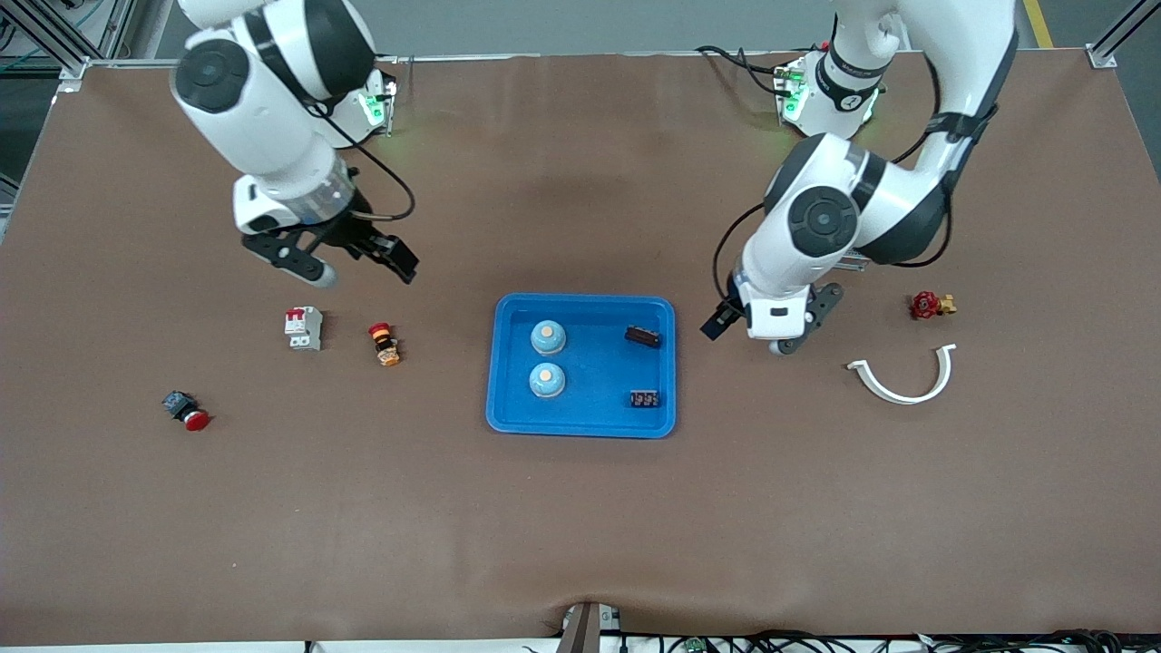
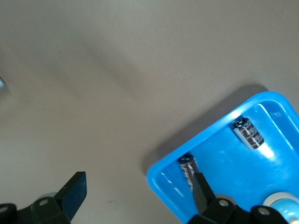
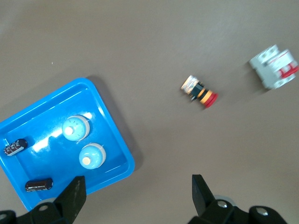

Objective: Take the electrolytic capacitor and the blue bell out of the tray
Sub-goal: 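Move the left gripper and the right gripper toward the blue tray, then grasp a brown capacitor with the left gripper while the right gripper grasps a bell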

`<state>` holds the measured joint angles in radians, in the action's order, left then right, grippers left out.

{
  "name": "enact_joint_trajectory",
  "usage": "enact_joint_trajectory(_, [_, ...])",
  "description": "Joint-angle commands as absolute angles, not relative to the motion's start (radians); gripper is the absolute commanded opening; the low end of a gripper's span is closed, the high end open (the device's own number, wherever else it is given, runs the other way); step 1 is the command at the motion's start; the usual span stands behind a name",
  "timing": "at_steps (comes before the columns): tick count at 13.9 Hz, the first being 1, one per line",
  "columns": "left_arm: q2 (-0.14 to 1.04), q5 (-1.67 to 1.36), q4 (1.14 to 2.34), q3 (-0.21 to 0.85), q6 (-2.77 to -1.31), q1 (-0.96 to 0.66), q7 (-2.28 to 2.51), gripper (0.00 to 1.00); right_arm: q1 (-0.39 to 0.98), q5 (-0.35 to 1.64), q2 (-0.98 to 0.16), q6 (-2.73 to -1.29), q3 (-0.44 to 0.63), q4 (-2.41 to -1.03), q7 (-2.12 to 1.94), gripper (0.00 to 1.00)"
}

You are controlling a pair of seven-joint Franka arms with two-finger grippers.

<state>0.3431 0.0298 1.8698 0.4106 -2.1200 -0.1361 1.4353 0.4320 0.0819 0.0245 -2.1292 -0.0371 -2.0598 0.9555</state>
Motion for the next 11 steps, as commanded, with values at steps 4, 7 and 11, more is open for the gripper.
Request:
enact_joint_trajectory(4, [0.457,0.044,1.873,0.405,-2.339,-0.209,1.852,1.0,0.529,0.08,-0.123,-2.243,-0.026,-2.042,1.078,1.0])
enact_joint_trajectory(7, [0.506,0.057,1.87,0.397,-2.422,-0.256,1.994,0.98,0.578,0.045,-0.222,-2.292,-0.025,-1.994,1.219,1.0])
enact_joint_trajectory(11, [0.586,0.207,1.818,0.402,-2.448,-0.279,2.124,0.92,0.609,0.005,-0.351,-2.365,-0.023,-1.935,1.483,1.0])
